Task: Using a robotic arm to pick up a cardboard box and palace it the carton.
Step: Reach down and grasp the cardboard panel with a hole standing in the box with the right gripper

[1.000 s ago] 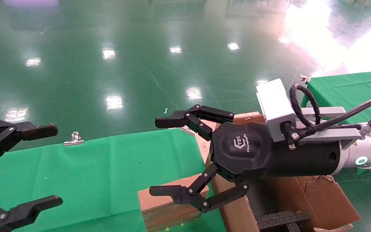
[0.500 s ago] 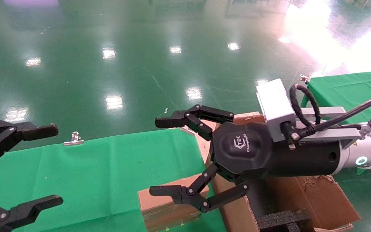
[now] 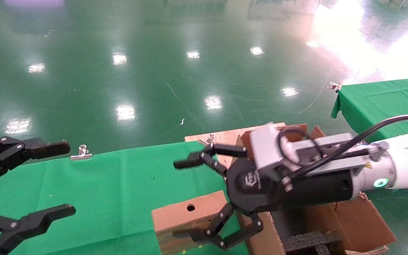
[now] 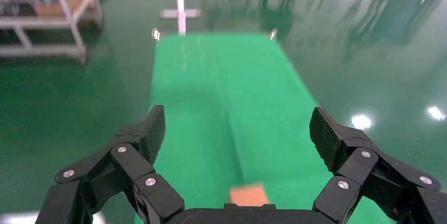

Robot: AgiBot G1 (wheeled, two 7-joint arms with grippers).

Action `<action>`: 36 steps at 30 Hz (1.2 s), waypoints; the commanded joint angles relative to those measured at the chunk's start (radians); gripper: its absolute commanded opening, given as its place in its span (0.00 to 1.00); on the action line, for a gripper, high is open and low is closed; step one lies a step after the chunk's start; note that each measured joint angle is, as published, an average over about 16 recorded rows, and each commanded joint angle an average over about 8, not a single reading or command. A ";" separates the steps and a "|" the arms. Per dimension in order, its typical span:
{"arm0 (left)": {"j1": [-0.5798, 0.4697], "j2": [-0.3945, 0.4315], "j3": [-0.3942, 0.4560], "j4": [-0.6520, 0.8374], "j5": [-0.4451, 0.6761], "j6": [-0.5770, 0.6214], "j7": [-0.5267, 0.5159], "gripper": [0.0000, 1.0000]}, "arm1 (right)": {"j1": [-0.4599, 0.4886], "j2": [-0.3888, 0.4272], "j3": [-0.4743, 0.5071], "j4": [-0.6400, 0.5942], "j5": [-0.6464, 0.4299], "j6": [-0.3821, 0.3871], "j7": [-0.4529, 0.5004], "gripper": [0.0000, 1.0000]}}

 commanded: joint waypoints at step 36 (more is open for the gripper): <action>0.000 0.000 0.001 0.000 0.000 0.000 0.000 0.03 | 0.365 -0.320 -0.407 -0.138 -0.636 -0.038 -0.108 1.00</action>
